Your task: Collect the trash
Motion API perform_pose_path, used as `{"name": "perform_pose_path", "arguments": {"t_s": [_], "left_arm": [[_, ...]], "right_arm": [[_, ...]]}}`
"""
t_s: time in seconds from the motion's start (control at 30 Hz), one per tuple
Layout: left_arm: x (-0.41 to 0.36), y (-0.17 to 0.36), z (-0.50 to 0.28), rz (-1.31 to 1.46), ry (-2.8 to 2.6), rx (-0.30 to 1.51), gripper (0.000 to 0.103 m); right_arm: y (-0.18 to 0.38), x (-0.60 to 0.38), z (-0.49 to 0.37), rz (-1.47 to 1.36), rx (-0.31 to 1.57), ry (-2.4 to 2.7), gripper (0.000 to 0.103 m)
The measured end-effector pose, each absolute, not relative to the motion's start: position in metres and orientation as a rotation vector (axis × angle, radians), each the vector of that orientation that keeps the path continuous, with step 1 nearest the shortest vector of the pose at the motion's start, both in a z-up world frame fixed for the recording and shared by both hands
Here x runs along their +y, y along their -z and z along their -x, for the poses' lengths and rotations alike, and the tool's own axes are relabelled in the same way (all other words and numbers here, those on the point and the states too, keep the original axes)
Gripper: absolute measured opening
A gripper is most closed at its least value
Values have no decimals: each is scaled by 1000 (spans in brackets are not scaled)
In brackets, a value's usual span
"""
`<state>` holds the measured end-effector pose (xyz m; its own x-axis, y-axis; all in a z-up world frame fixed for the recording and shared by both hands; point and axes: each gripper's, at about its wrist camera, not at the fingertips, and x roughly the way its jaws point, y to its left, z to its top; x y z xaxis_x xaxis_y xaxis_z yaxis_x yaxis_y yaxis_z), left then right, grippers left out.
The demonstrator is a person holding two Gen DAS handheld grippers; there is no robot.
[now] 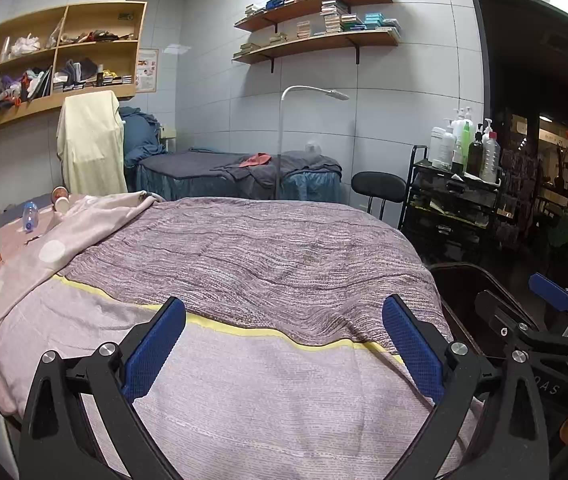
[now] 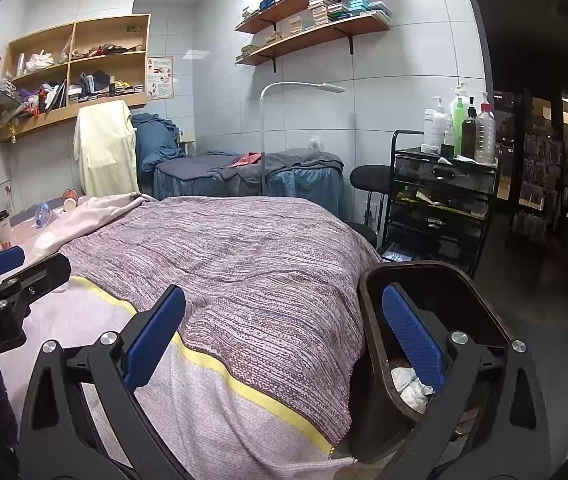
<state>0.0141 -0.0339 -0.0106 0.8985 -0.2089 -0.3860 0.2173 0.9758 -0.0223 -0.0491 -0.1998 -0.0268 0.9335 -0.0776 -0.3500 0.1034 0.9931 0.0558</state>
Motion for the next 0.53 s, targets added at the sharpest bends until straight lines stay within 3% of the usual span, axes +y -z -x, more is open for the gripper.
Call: {"name": "perform_pose_path", "arguments": {"t_s": [0.53], "left_arm": [[-32, 12, -14, -18, 217, 403, 97]], "right_arm": [[29, -198, 49, -74, 358, 92, 97]]}}
